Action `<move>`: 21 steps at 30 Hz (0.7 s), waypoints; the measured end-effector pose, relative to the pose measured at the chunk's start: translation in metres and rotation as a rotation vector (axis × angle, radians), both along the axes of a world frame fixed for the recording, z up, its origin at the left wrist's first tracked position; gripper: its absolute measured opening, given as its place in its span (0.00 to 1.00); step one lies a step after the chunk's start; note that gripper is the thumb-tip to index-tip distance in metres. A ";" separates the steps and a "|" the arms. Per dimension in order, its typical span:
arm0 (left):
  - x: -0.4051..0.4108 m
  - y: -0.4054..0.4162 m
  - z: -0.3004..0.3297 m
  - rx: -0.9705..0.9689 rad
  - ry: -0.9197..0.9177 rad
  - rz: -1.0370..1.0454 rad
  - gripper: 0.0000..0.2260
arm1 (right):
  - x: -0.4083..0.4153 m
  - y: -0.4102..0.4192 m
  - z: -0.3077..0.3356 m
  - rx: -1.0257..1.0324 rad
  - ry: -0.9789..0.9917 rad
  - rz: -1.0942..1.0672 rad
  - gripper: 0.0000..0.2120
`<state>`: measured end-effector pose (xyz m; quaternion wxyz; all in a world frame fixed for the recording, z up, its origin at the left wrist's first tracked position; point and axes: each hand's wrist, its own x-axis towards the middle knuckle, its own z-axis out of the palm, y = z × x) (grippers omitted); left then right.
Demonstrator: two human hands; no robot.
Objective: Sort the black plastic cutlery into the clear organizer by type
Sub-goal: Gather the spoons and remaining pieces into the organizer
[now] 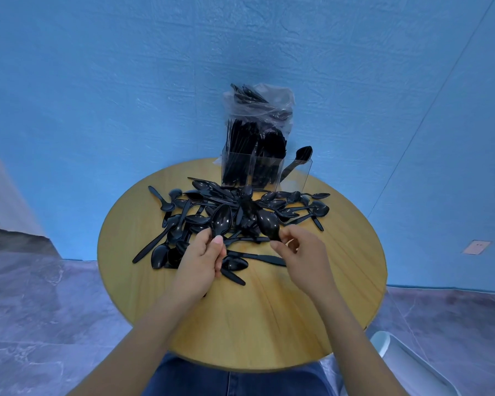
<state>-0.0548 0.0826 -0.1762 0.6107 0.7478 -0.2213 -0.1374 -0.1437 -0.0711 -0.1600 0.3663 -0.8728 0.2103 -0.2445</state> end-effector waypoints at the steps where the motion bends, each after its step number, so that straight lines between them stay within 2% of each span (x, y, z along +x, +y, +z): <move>1: -0.001 -0.004 0.001 -0.017 0.012 0.001 0.11 | -0.001 0.005 0.004 0.119 -0.009 0.029 0.10; 4: -0.004 -0.016 0.005 -0.081 0.062 -0.007 0.08 | -0.001 0.023 0.006 0.443 -0.001 0.146 0.09; 9: -0.015 -0.027 0.009 -0.157 0.124 -0.011 0.08 | -0.001 0.036 0.007 0.671 -0.016 0.209 0.09; 14: -0.020 -0.030 0.012 -0.193 0.167 -0.004 0.10 | 0.000 0.036 0.006 0.708 -0.021 0.192 0.11; 21: -0.021 -0.035 0.010 -0.206 0.181 -0.024 0.11 | 0.003 0.032 0.002 0.589 0.001 0.134 0.08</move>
